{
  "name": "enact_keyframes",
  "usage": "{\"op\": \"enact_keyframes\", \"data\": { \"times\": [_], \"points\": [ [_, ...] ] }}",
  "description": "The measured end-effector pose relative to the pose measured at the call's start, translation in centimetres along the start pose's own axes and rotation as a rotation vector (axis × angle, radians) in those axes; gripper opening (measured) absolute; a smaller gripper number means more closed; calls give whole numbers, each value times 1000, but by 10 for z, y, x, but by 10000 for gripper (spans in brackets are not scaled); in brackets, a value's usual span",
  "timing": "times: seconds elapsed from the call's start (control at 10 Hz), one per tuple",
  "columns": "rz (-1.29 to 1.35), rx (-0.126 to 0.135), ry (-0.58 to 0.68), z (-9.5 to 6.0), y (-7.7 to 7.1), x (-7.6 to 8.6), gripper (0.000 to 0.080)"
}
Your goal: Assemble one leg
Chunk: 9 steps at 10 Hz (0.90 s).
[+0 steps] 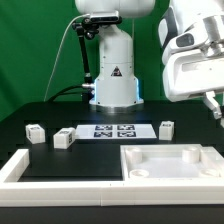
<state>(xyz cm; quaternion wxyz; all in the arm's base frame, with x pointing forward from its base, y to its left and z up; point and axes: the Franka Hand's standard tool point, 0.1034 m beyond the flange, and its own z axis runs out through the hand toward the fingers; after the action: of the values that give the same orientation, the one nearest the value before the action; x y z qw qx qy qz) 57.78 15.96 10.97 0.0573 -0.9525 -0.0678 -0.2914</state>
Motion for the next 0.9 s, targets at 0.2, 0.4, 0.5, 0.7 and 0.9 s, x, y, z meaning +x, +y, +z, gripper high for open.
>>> {"op": "enact_keyframes", "data": {
  "times": [0.2,0.4,0.5,0.7,0.9],
  "points": [
    [-79,-31,11,7,27,10,287],
    [-117,-49,26,14,43,20,287],
    [-116,-47,23,14,42,19,287],
    [-116,-47,22,14,42,18,287],
    [-116,-48,21,15,42,18,287]
  ]
}}
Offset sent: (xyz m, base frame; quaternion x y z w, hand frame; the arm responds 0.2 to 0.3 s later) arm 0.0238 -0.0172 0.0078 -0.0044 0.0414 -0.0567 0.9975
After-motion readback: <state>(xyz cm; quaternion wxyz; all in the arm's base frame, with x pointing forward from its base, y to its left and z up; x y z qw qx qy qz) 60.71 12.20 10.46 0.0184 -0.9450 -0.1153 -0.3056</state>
